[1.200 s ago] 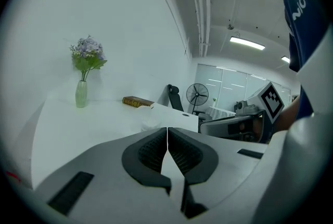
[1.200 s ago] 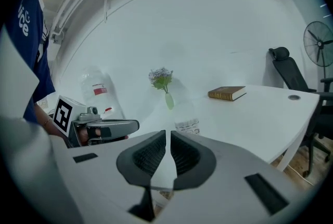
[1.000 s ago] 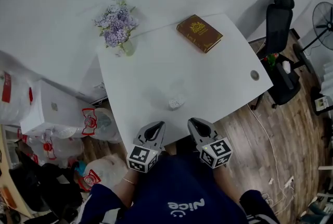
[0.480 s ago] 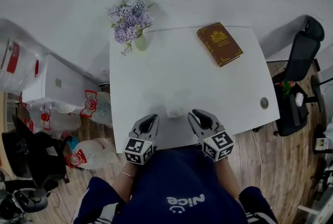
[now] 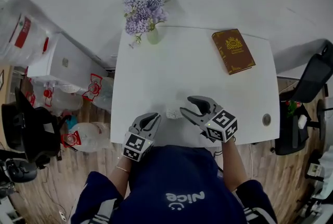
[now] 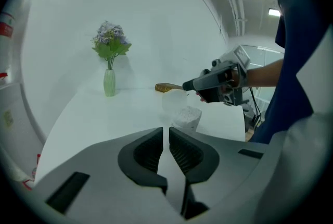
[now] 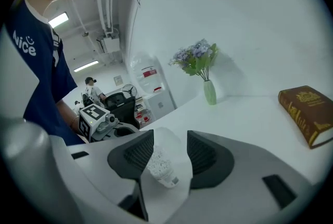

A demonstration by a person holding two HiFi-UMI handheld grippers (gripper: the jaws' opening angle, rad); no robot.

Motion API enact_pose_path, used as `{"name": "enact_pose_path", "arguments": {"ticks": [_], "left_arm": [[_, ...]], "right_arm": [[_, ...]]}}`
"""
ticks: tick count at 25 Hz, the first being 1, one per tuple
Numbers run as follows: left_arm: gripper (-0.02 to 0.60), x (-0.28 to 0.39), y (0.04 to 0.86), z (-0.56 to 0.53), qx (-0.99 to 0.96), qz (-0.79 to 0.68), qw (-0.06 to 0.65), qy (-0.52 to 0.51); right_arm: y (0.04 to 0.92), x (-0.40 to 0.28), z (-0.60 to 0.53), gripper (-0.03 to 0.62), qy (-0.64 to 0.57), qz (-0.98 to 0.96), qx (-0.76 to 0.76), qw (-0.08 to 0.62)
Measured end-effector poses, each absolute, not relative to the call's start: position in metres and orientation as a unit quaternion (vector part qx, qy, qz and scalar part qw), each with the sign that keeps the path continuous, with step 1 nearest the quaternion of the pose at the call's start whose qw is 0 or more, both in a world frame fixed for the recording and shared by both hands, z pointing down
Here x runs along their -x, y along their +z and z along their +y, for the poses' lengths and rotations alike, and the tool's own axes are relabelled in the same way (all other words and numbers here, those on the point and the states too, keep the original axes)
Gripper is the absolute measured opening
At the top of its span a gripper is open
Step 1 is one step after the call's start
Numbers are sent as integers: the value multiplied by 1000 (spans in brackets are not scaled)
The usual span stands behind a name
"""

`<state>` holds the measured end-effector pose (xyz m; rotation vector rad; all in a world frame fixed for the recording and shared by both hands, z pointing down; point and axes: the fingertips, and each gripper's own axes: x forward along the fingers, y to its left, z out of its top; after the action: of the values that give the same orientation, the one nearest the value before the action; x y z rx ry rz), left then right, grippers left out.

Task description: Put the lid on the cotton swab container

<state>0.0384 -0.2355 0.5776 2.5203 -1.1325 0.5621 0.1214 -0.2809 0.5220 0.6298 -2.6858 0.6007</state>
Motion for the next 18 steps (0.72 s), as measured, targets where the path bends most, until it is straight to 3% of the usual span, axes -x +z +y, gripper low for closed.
{"name": "enact_pose_path", "arguments": {"ticks": [3, 6, 10, 12, 16, 18], "left_arm": [[48, -43, 582, -228, -887, -375, 160, 215], [153, -48, 586, -226, -893, -353, 162, 228], [154, -53, 587, -229, -898, -336, 161, 234], [184, -56, 589, -230, -903, -319, 165, 235], [280, -68, 602, -228, -916, -249, 165, 269], [283, -73, 608, -229, -920, -220, 145, 292]], "right_arm": [[520, -116, -292, 183, 200, -946, -187, 171], [526, -110, -294, 183, 183, -950, -154, 201], [533, -103, -292, 182, 176, -951, -112, 229], [533, -102, -290, 116, 171, -951, -97, 238], [534, -102, -289, 106, 161, -953, -85, 244], [534, -103, -288, 104, 159, -953, -82, 244]]}}
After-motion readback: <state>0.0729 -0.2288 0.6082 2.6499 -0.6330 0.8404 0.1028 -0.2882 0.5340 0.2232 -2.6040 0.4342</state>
